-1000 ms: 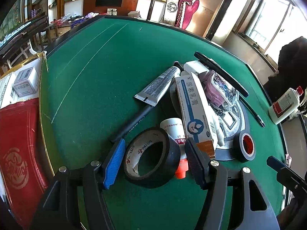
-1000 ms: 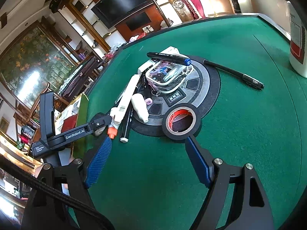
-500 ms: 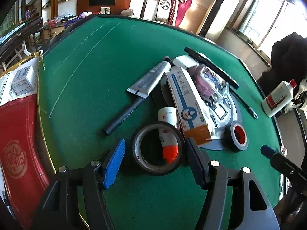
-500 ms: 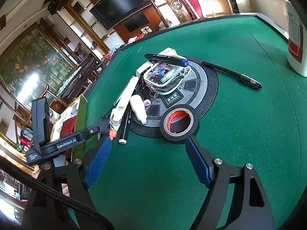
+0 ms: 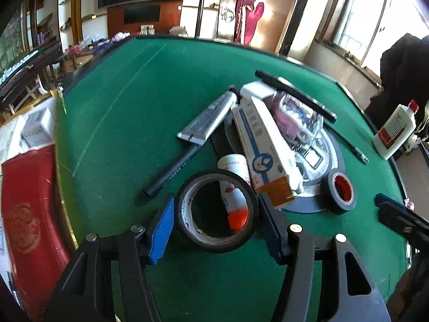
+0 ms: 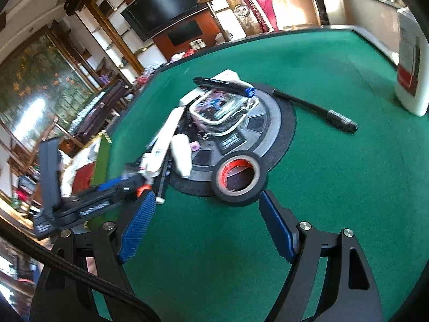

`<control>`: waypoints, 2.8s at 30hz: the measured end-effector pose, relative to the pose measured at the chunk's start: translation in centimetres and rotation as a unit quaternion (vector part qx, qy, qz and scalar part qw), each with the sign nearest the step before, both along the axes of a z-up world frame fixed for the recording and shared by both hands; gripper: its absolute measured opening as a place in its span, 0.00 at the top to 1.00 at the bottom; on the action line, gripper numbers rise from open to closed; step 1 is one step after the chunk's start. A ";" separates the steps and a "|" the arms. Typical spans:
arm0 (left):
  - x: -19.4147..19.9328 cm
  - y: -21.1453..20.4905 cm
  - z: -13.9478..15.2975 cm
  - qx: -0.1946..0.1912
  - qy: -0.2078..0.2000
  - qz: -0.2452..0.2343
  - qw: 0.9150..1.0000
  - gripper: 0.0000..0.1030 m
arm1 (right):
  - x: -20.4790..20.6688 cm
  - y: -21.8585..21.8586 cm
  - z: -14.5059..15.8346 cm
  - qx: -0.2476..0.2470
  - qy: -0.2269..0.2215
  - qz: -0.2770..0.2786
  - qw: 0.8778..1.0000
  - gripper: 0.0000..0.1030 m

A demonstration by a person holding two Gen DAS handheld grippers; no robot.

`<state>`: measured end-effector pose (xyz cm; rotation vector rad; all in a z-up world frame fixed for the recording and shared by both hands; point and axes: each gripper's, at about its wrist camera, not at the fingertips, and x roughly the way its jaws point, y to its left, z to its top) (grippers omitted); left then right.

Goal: Organize objects
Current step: 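Grasp the black tape roll with the left tool while the right tool grasps the black-red tape roll, then lift both tape rolls off the table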

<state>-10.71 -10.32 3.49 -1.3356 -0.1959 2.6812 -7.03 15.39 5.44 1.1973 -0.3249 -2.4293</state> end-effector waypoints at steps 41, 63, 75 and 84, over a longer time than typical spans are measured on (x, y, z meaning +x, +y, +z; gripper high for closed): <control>2.0 0.7 2.5 0.011 0.046 -0.031 0.998 0.48 | -1.3 -3.2 -1.4 0.120 0.031 -0.009 0.992 0.41; 2.4 0.9 3.1 0.014 0.059 -0.035 0.998 0.48 | -0.4 -3.8 0.9 0.087 0.061 -0.009 0.994 0.40; 2.5 1.1 3.2 0.011 0.062 -0.039 0.997 0.48 | 0.1 -4.0 1.3 0.077 0.068 -0.005 0.995 0.40; 3.0 0.5 3.9 0.026 0.071 -0.040 0.996 0.48 | 0.7 -4.5 2.1 0.059 0.075 -0.014 0.995 0.40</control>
